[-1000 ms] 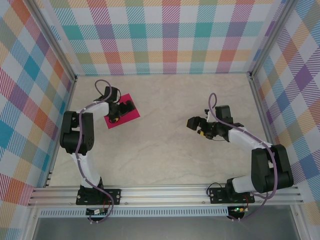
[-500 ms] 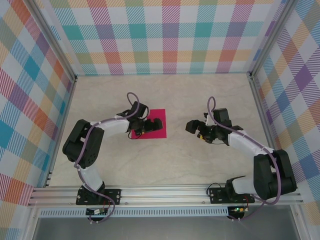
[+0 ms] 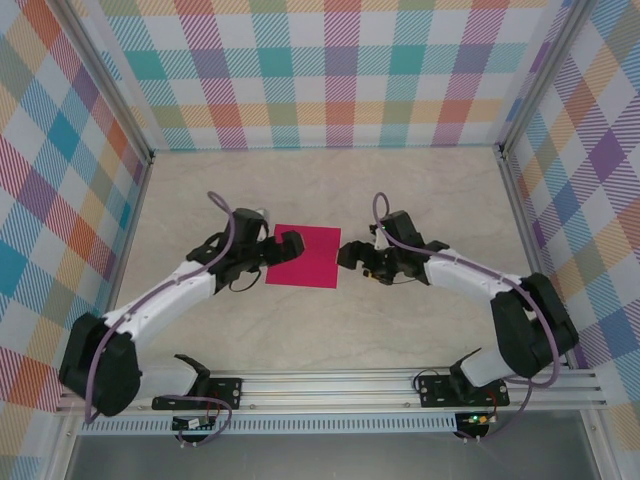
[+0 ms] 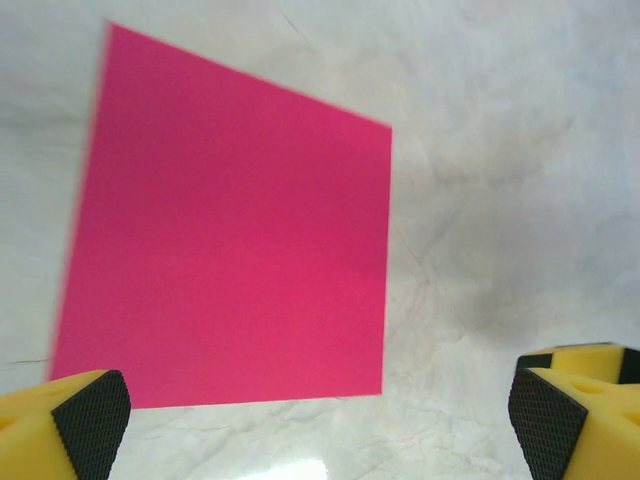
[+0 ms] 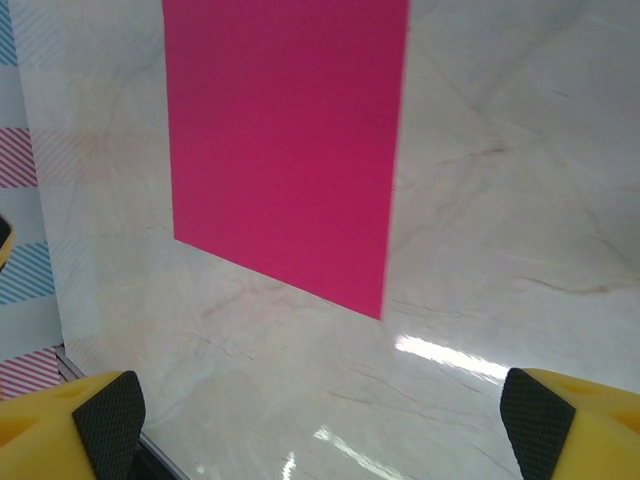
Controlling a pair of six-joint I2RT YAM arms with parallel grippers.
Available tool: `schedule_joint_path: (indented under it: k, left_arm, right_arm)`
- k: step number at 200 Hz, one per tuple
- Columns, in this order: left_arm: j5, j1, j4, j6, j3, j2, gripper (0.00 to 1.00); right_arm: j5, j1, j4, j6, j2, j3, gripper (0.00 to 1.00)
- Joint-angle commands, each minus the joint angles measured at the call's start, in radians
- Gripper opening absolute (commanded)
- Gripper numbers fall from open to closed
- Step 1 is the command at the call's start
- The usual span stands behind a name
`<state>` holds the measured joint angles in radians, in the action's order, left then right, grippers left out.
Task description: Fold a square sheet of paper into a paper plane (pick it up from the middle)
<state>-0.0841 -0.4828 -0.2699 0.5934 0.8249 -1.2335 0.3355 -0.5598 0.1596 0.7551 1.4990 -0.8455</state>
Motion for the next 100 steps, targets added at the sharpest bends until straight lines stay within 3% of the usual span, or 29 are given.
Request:
schedule_joint_path:
  k: [1,55,100]
  left_arm:
    - [0.06,0.065,-0.037,0.029,-0.086,0.079,1.0]
    - [0.105,0.098,-0.049,0.048,-0.153,0.143,1.0]
    - [0.182,0.105,-0.02,0.124,-0.264,0.322,1.0]
  right_arm:
    - [-0.046,-0.055,-0.004,0.06,0.098,-0.105,0.93]
    - [0.022,-0.112,0.022,0.072,0.346,-0.332,0.9]
    - [0.047,-0.129,0.074,0.05,0.505,-0.451,0.87]
